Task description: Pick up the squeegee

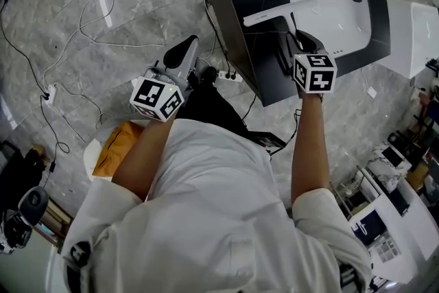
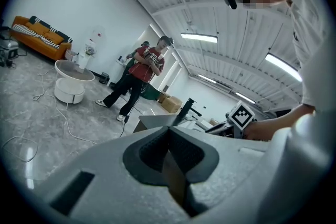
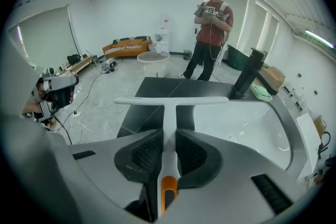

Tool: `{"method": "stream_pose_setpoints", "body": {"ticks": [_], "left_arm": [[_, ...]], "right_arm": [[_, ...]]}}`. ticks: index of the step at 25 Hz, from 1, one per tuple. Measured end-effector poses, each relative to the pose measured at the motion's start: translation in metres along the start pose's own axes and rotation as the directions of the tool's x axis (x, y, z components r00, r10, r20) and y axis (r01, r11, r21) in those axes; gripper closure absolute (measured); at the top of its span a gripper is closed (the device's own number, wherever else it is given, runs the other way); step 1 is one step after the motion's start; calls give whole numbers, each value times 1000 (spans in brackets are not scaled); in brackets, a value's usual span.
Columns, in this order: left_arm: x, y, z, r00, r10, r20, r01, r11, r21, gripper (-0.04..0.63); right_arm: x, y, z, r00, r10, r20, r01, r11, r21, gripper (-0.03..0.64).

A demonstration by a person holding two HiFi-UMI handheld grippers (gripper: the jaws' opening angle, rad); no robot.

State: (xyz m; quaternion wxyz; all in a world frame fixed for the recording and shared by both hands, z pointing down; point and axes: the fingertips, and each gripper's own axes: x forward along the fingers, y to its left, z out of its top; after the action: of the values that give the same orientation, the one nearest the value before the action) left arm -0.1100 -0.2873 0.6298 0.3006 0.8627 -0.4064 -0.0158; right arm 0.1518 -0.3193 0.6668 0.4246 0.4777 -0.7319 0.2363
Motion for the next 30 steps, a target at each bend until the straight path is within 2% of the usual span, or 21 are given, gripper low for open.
{"method": "stream_pose_setpoints", "body": {"ticks": [7, 12, 16, 18, 22, 26, 30], "left_arm": [[-4, -31, 34, 998, -51, 39, 47, 996, 76, 583], [-9, -59, 62, 993, -99, 66, 89, 986, 144, 583], [-9, -83, 88, 987, -141, 78, 124, 975, 187, 583], [-7, -96, 106, 983, -161, 91, 140, 969, 205, 583], [-1, -123, 148, 967, -217, 131, 177, 948, 264, 583], [-8, -153, 171, 956, -258, 138, 208, 932, 297, 583], [-9, -180, 192, 941, -309, 140, 248, 907, 339, 583]], "right_arm": [[-60, 10, 37, 985, -7, 173, 1, 999, 35, 537], [-114, 13, 59, 948, -38, 316, 20, 998, 58, 537], [-160, 7, 77, 907, -75, 414, 43, 995, 87, 537], [-186, 2, 87, 878, -96, 469, 56, 993, 100, 537], [-239, -10, 104, 796, -144, 588, 80, 988, 134, 537], [-293, -12, 109, 722, -154, 675, 41, 983, 181, 537], [-343, -18, 121, 620, -181, 764, 15, 975, 220, 537]]}}
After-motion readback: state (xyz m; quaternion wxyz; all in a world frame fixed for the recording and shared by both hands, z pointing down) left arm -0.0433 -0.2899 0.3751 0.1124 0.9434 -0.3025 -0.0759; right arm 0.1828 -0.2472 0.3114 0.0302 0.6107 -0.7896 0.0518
